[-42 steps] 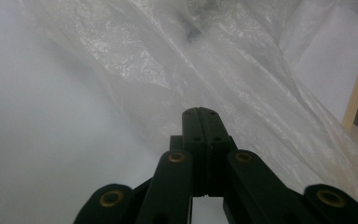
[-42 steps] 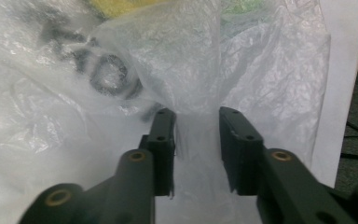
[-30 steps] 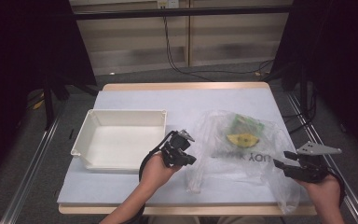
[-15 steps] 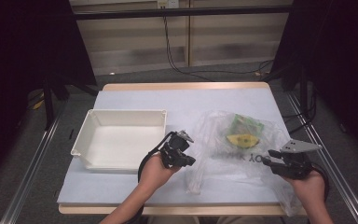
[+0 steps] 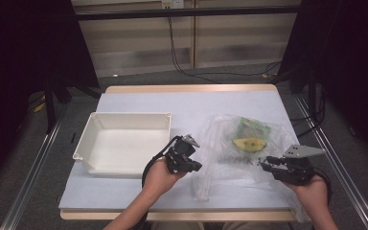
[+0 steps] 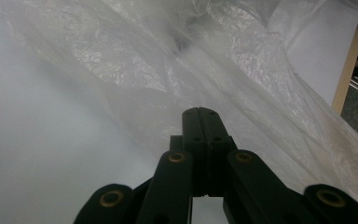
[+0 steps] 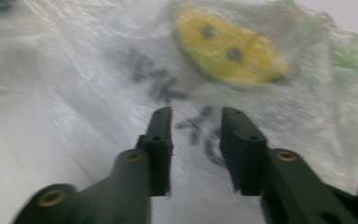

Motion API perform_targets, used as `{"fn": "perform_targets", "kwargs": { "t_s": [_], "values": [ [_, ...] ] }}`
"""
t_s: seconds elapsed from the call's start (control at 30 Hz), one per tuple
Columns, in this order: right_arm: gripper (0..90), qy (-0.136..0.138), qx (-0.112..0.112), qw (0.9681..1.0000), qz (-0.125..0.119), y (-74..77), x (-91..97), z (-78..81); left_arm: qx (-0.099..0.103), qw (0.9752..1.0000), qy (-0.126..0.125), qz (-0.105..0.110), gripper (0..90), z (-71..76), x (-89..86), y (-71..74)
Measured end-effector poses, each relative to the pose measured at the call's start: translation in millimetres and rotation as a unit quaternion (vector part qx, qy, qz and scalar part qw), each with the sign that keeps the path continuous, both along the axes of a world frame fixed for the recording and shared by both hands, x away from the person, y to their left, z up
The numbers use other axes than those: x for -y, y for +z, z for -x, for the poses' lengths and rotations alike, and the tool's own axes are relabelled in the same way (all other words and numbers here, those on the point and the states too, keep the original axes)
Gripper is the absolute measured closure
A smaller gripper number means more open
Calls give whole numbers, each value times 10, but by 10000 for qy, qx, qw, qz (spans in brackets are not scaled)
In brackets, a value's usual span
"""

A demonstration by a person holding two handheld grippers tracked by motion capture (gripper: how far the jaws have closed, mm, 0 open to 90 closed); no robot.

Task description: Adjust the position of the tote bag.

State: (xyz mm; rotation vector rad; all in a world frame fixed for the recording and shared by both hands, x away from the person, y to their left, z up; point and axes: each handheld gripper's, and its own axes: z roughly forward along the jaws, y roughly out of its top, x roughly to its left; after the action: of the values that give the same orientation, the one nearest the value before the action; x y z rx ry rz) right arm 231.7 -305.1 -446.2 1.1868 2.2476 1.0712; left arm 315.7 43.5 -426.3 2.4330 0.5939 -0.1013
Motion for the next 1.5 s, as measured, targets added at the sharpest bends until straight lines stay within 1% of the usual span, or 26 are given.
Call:
{"fn": "perform_targets", "kwargs": {
  "t_s": [0.03, 0.1, 0.17, 0.2, 0.3, 0.33, 0.4, 0.47, 0.5, 0.53, 0.57, 0.63, 0.67, 0.73, 0.77, 0.87, 0.93, 0.97, 1.07, 1.2, 1.27, 1.3, 1.37, 1.4, 1.43, 1.5],
  "values": [
    [564, 71, -24, 9999, -71, -2, -32, -3, -4, 10000, 8, -5, 900, 0, -5, 2],
    [506, 148, -44, 9998, -83, -12, -95, -5, 3, 10000, -3, 4, 900, -5, -18, 8],
    [432, 278, -42, 9996, -77, -34, -158, -6, 23, 10000, 25, 34, 900, -5, -26, 13],
    [382, 328, -56, 9994, -17, -47, -194, -5, 41, 10000, 14, 25, 900, -8, -29, 16],
    [323, 376, -69, 9992, 92, -84, -247, -13, 23, 10000, 63, 58, 900, -6, -31, 19],
    [310, 375, -100, 9992, 129, -99, -259, -19, 28, 10000, 40, 18, 900, -12, -34, 23],
    [304, 426, -124, 9989, 160, -132, -278, -30, 32, 10000, 36, 22, 900, -13, -33, 22],
    [309, 440, -179, 9984, 292, -165, -302, -39, 48, 10000, 47, 20, 900, -11, -30, 19],
    [330, 420, -147, 9980, 443, -188, -317, -46, 4, 10000, 54, 28, 900, -16, -28, 14],
    [341, 402, -144, 9978, 517, -195, -317, -50, -7, 10000, 80, 27, 900, -13, -25, 11],
    [351, 410, -135, 9976, 543, -207, -318, -60, 17, 10000, 50, 8, 900, -21, -26, 8],
    [428, 213, -178, 9978, 605, -215, -317, -61, 38, 10000, 45, -3, 900, -21, -26, 5],
    [471, 243, -119, 9979, 593, -224, -301, -77, 29, 10000, 35, -28, 900, -20, -29, 7],
    [532, 176, -158, 9978, 619, -229, -280, -83, 18, 10000, 46, -11, 900, -17, -32, 10],
    [583, 145, -137, 9978, 631, -233, -265, -88, 18, 10000, 46, -9, 900, -18, -33, 11],
    [694, 106, -216, 9978, 621, -243, -223, -97, 14, 10000, 41, -6, 900, -18, -36, 10],
    [758, 135, -211, 9981, 555, -246, -199, -107, 10, 10000, 40, -11, 900, -15, -35, 10],
    [792, 72, -267, 9982, 541, -238, -193, -100, 11, 10000, 64, 25, 900, -13, -35, 8],
    [887, 106, -220, 9987, 447, -215, -162, -109, 45, 10000, 50, 22, 900, -20, -40, 20],
    [900, 36, -159, 9992, 358, -167, -121, -115, 62, 10000, 46, 38, 900, -24, -46, 25],
    [900, -5, -138, 9995, 270, -137, -109, -112, 96, 9999, 36, 78, 900, -28, -53, 42],
    [900, 18, -111, 9997, 202, -126, -107, -113, 111, 9998, 97, 151, 898, -21, -49, 49],
    [900, 44, -78, 9998, 182, -103, -122, -108, 133, 9997, 128, 168, 804, -23, -43, 68],
    [900, 42, -83, 9998, 190, -94, -136, -104, 133, 9997, 128, 168, 799, -23, -43, 68],
    [900, 88, -81, 9998, 174, -93, -152, -104, 164, 9994, 201, 219, 764, -9, -30, 87],
    [900, 125, -96, 9997, 200, -92, -178, -104, 215, 9992, 186, 279, 751, -6, -25, 106]
  ]
}}
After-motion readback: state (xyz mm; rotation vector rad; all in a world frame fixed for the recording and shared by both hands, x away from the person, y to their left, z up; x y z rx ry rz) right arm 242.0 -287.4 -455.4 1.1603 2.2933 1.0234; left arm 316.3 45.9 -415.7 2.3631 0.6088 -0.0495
